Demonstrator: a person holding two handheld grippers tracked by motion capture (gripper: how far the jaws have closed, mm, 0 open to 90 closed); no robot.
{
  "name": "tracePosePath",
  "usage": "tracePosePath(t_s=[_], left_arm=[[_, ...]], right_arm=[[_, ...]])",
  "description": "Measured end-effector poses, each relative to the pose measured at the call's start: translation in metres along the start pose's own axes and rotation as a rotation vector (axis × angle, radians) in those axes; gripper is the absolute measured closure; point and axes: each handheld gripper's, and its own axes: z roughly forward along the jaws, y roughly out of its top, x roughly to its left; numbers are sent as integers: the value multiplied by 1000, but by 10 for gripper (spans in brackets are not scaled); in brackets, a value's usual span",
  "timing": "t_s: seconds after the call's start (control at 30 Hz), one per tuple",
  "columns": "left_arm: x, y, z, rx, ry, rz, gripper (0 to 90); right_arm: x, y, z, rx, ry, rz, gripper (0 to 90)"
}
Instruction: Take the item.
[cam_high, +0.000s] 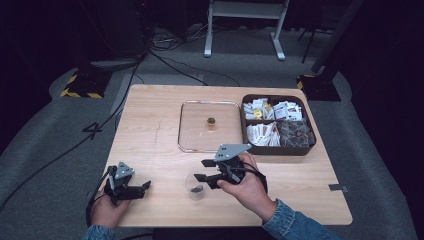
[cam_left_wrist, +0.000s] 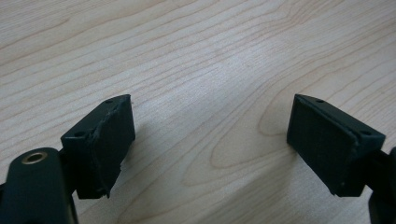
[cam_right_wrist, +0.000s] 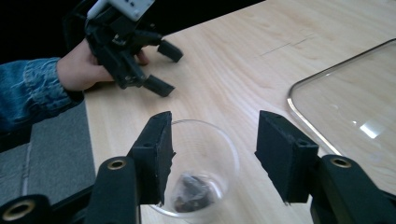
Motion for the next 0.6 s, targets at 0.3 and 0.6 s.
tracePosePath(t_s=[0.3,0.6], left_arm=[[-2,-3,-2,-3,-1,-3,157],[-2,-3,-2,-3,-3,2,157]], right_arm=[[-22,0,-30,-24,-71,17,444],[-43,-11,-62,-46,-143,60,447]])
